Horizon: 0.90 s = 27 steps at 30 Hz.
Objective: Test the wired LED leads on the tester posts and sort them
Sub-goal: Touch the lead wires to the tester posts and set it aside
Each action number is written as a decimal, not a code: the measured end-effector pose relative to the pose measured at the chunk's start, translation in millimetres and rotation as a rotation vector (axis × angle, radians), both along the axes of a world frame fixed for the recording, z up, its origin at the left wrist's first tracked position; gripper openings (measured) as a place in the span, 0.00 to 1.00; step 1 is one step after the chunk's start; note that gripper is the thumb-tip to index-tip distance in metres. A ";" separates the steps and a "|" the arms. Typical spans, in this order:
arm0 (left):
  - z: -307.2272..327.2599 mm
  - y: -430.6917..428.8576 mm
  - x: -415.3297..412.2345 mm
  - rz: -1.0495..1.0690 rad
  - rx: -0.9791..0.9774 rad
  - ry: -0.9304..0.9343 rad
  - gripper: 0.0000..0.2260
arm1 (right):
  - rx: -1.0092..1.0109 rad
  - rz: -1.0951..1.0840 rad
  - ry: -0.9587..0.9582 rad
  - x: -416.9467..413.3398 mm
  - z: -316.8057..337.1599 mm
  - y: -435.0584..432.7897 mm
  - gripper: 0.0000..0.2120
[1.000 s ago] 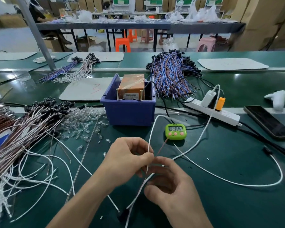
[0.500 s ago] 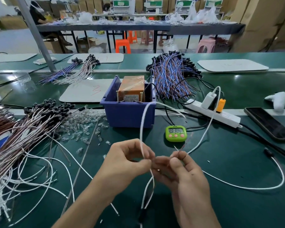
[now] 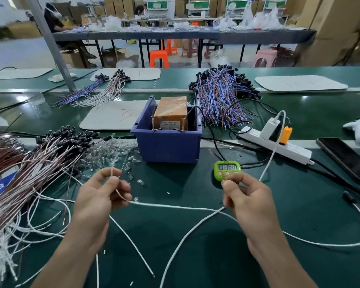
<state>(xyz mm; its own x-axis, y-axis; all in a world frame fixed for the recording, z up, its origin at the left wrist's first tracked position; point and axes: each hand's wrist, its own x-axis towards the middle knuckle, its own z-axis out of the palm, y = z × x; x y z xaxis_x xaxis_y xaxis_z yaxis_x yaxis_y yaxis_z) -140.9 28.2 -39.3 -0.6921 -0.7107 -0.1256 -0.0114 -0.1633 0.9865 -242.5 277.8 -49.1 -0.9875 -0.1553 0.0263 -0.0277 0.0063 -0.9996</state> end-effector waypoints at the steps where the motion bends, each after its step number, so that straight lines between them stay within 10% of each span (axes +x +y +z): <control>1: -1.7 2.6 -4.5 -0.009 -0.090 -0.025 0.12 | 0.042 0.040 0.042 -1.6 0.8 -7.4 0.10; 7: 2.8 17.2 -41.9 0.009 -0.420 -0.045 0.14 | 0.108 0.209 0.112 -18.0 8.5 -49.0 0.12; 27: -21.2 21.7 -58.1 -0.088 -0.381 0.047 0.07 | 0.192 0.217 0.227 -34.8 -7.7 -54.0 0.08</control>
